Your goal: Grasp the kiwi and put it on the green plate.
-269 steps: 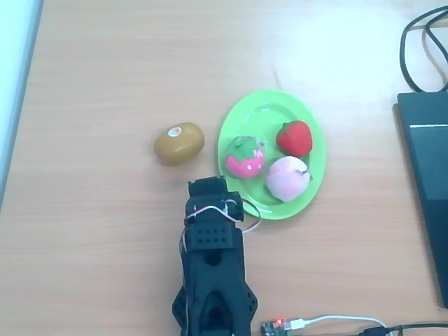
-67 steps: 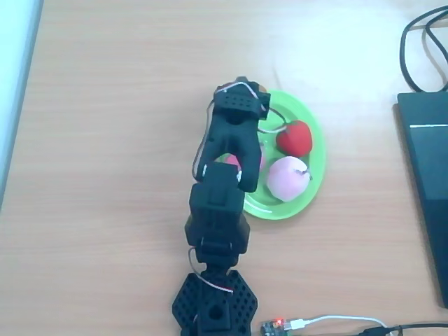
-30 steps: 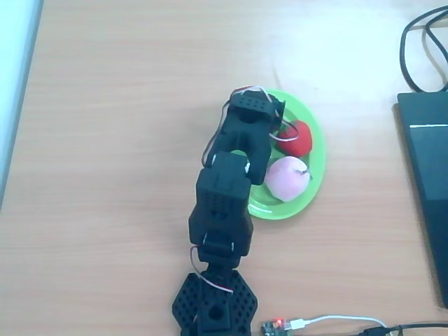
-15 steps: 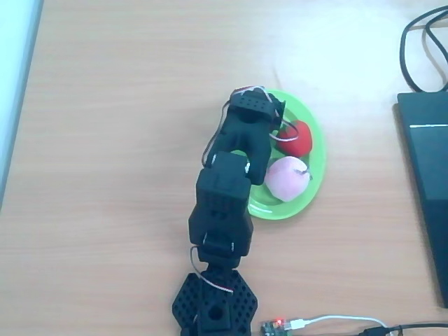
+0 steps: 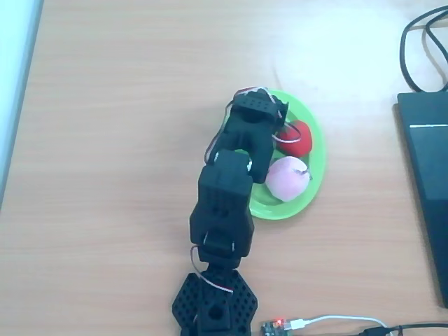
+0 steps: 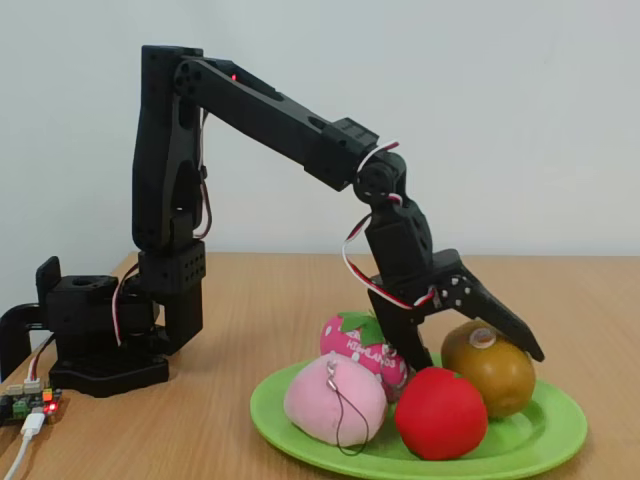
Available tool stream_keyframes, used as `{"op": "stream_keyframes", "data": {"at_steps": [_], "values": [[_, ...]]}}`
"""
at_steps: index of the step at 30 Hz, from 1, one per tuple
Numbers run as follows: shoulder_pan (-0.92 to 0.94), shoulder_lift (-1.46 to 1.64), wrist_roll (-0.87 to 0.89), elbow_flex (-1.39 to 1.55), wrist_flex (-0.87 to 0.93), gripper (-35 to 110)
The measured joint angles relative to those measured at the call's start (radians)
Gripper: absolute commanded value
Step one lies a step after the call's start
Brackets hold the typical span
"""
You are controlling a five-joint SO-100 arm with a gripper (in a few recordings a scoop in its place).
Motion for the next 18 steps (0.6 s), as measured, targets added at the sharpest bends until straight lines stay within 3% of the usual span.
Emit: {"op": "stream_keyframes", "data": {"at_steps": [18], "values": [[0.003, 0.018, -0.005, 0.006, 0.002, 44]]}}
